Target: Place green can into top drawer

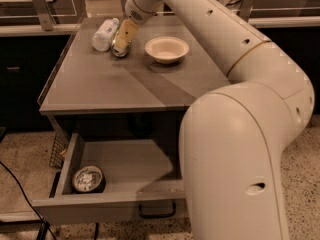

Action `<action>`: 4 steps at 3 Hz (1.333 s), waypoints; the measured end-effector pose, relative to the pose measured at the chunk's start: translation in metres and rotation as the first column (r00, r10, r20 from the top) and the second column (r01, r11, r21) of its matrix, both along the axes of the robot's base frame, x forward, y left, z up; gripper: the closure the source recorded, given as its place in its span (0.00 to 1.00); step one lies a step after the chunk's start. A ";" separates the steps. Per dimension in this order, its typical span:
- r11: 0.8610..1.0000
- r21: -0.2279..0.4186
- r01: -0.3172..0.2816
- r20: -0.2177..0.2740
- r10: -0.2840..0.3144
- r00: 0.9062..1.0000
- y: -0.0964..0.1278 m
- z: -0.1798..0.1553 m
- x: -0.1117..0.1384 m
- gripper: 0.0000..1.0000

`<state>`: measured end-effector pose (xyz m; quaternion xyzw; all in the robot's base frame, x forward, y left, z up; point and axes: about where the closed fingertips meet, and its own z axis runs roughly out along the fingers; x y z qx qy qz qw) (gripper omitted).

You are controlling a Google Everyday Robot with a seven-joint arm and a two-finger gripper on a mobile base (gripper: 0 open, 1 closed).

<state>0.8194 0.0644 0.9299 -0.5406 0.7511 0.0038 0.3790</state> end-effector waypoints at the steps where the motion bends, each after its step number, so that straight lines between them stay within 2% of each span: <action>1: 1.000 0.006 0.024 -0.020 -0.024 1.000 0.013 -0.014 0.012 0.00; 3: 0.986 0.044 0.158 -0.078 -0.154 0.985 0.034 -0.034 0.033 0.00; 4: 0.971 0.066 0.228 -0.149 -0.217 0.965 0.038 -0.046 0.035 0.00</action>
Offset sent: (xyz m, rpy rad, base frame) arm 0.0385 0.0349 -0.0268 0.0578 0.0544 -0.1458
